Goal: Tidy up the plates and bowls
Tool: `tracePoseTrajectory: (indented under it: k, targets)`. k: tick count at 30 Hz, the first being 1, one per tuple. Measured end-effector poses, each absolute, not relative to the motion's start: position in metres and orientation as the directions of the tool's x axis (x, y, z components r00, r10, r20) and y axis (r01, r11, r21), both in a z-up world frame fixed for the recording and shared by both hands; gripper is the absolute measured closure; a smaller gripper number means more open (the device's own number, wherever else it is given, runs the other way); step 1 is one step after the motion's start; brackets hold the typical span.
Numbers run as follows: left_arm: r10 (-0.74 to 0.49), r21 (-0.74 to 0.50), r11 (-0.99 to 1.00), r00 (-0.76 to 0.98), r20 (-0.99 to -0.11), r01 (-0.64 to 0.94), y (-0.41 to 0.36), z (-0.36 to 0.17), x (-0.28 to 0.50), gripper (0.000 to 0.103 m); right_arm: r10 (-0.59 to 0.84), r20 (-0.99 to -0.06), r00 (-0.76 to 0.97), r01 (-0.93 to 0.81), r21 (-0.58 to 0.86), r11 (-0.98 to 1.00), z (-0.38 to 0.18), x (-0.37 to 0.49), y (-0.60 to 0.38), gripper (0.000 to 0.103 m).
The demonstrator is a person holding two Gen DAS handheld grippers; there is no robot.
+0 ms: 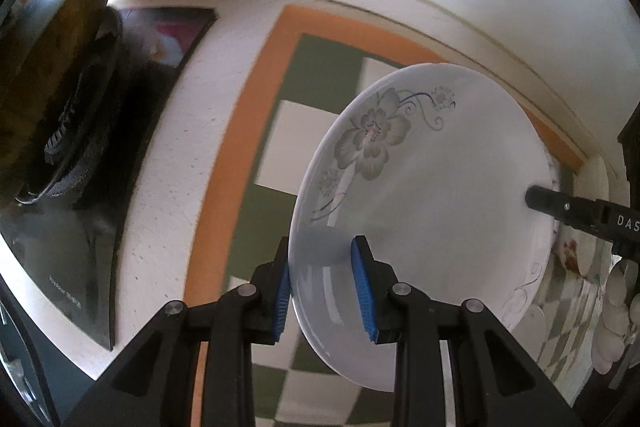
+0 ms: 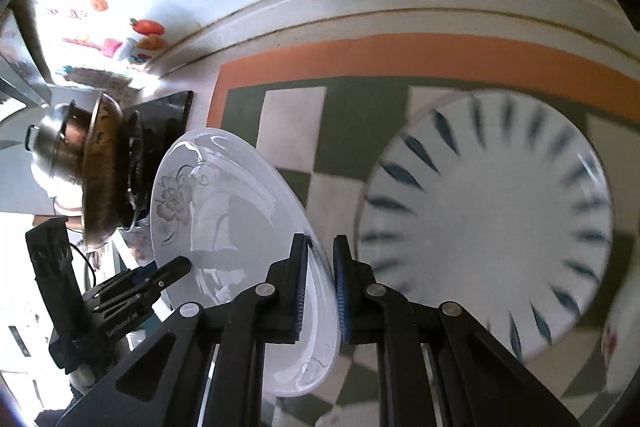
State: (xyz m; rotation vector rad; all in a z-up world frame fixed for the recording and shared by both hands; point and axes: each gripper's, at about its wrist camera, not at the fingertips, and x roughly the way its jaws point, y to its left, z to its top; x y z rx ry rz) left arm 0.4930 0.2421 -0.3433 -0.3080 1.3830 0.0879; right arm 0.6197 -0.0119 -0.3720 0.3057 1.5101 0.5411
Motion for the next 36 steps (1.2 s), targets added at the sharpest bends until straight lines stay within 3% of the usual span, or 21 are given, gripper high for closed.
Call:
tracePoseTrajectory:
  k: [11, 19, 36]
  targets:
    - [-0.153, -0.165, 0.985, 0.170, -0.974, -0.057, 0.147, -0.328, 0.460, 0.077, 0.521, -0.852, 0.052, 0.001, 0.521, 0.853, -0.345, 0.521, -0.128, 0.089]
    - [-0.155, -0.150, 0.987, 0.102, -0.983, 0.061, 0.075, -0.346, 0.435, 0.077, 0.502, -0.863, 0.051, 0.103, 0.505, 0.857, -0.363, 0.447, -0.201, 0.089]
    - [-0.070, -0.067, 0.992, 0.019, -0.997, 0.104, 0.045, -0.382, 0.419, 0.076, 0.488, -0.873, -0.010, 0.146, 0.481, 0.864, -0.412, 0.406, -0.219, 0.089]
